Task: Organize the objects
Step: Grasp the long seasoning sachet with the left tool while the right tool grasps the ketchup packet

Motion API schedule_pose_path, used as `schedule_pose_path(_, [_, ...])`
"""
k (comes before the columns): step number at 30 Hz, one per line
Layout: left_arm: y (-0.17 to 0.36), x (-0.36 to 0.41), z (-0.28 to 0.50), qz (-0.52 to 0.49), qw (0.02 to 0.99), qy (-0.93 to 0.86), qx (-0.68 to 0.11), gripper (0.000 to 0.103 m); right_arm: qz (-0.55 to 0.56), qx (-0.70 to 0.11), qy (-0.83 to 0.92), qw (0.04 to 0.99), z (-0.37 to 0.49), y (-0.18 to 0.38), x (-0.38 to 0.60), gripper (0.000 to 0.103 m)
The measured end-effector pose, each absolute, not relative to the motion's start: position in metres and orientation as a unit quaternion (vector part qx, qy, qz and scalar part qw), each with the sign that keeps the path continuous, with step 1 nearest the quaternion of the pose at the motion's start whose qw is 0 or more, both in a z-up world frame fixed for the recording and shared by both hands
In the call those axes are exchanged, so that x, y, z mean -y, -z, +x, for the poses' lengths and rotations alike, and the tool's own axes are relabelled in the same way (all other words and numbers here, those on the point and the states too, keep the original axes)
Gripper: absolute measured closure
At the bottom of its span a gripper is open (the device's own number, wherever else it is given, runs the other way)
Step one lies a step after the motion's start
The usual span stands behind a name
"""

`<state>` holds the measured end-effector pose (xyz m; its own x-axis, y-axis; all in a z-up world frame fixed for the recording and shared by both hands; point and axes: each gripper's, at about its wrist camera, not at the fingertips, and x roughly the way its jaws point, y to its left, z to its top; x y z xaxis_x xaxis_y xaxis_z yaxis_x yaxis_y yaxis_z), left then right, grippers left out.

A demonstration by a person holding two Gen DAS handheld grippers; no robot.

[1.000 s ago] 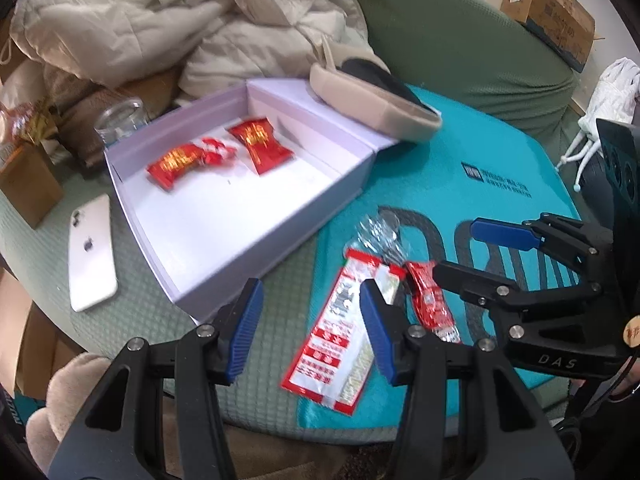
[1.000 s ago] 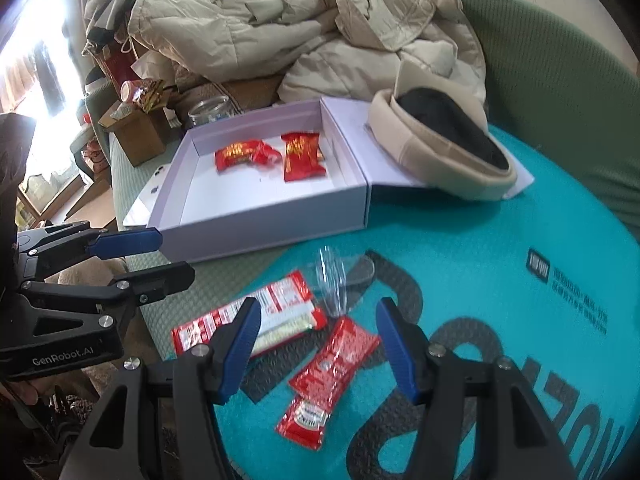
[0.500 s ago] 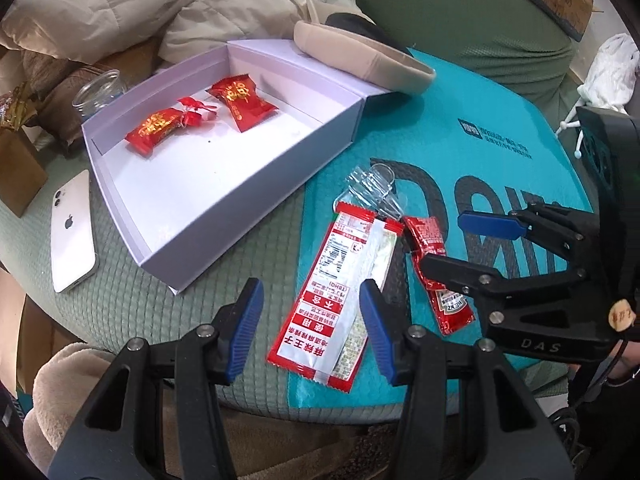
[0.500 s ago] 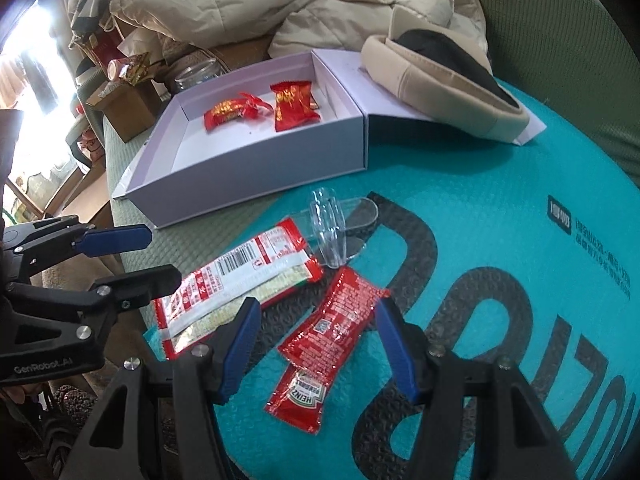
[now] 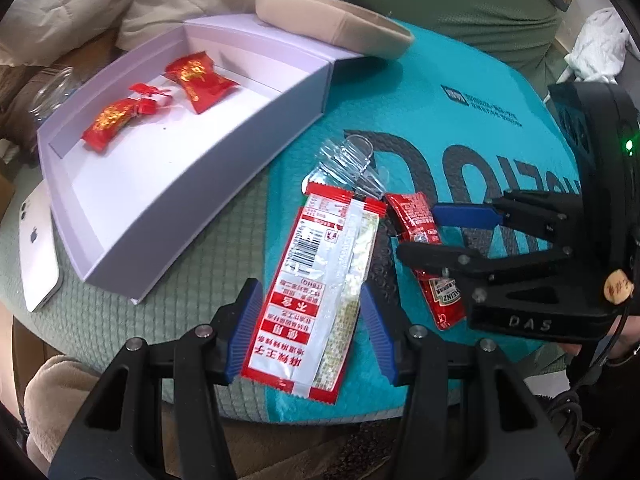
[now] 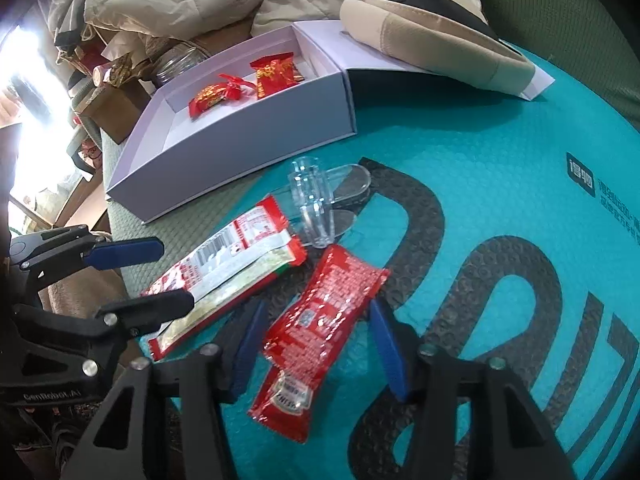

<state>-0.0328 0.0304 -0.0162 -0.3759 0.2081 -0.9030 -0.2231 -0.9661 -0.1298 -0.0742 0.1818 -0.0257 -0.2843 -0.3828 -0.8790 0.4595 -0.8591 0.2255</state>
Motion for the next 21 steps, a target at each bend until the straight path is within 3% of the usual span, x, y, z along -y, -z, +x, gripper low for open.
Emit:
schedule_pose_path(9, [0.038,-0.045,-0.041,-0.57,0.137,-0.81,-0.034,0.044,0.54,-0.03,0.796,0.272,-0.086,0.025,-0.189,0.072])
schedule_pose_path(16, [0.04,-0.037,-0.045,-0.564,0.141,-0.813,-0.004,0.044,0.538,-0.048,0.807,0.238,-0.092,0.024,-0.193,0.072])
schedule_pose_path(21, [0.041,-0.033,-0.044,-0.559,0.144,-0.816,0.006,0.05,0.541,-0.063,0.808,0.225,-0.092,0.027,-0.189,0.066])
